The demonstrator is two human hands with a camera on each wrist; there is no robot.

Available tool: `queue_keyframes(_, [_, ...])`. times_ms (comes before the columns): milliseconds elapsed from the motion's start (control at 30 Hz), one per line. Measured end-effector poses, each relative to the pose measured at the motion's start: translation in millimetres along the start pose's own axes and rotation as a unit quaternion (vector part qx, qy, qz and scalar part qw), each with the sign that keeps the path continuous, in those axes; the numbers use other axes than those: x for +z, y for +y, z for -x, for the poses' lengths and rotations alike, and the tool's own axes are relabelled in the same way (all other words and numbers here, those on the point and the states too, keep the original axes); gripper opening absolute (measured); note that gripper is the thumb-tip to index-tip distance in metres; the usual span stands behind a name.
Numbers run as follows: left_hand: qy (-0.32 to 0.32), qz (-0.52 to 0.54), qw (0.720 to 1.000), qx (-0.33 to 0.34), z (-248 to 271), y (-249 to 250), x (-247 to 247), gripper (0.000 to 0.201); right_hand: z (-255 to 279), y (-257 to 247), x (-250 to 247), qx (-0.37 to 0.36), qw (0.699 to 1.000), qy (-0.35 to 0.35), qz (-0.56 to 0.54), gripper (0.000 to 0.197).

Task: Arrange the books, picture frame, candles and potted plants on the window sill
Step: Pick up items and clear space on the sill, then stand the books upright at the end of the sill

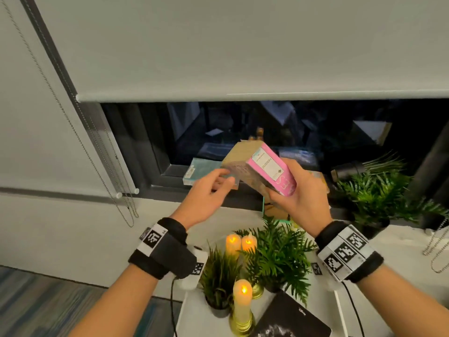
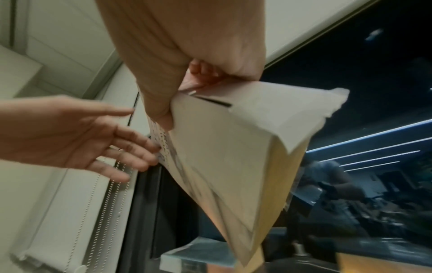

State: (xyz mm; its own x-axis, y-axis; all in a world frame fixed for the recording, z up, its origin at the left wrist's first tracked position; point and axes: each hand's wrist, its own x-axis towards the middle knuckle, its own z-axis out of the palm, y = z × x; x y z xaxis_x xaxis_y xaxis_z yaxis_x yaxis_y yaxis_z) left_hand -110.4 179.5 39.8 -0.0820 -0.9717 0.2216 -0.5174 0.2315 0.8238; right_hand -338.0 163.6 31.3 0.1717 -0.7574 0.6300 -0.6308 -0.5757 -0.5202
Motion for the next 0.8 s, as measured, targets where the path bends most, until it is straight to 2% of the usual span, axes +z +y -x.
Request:
queue_keyframes(100, [0.02, 0.04, 0.999, -0.005, -6, -5, -28, 0.027, -23, -21, 37, -0.02, 0.999, -0.025, -0.002, 0.06])
queue_keyframes(267, [-0.004, 0.083, 0.995, -0.063, -18, -21, -66, 0.067, -60, -51, 106, -0.011, 0.999, -0.052, -0.006, 0.055])
queue_keyframes(367, [0.014, 0.118, 0.99, -0.074, -30, -34, -88, 0.072, -82, -66, 138, -0.029, 0.997, -0.075, -0.005, 0.052])
queue_keyframes(467, [0.081, 0.174, 0.978, -0.08, -46, -42, -102, 0.066, -102, -81, 167, -0.04, 0.994, -0.103, -0.007, 0.049])
queue_keyframes(567, [0.204, 0.183, 0.955, -0.113, -68, -57, -110, 0.041, -116, -92, 196, -0.046, 0.992, -0.116, -0.011, 0.057])
queue_keyframes(667, [0.28, 0.213, 0.925, -0.141, -90, -80, -118, 0.041, -127, -96, 218, -0.049, 0.989, -0.134, -0.03, 0.064])
queue_keyframes(733, [0.315, 0.197, 0.92, -0.127, -101, -93, -126, 0.032, -132, -96, 229, -0.051, 0.985, -0.16, -0.046, 0.072])
queue_keyframes(800, [0.345, 0.132, 0.926, -0.083, -107, -102, -137, 0.026, -137, -90, 235, -0.041, 0.974, -0.21, -0.07, 0.081])
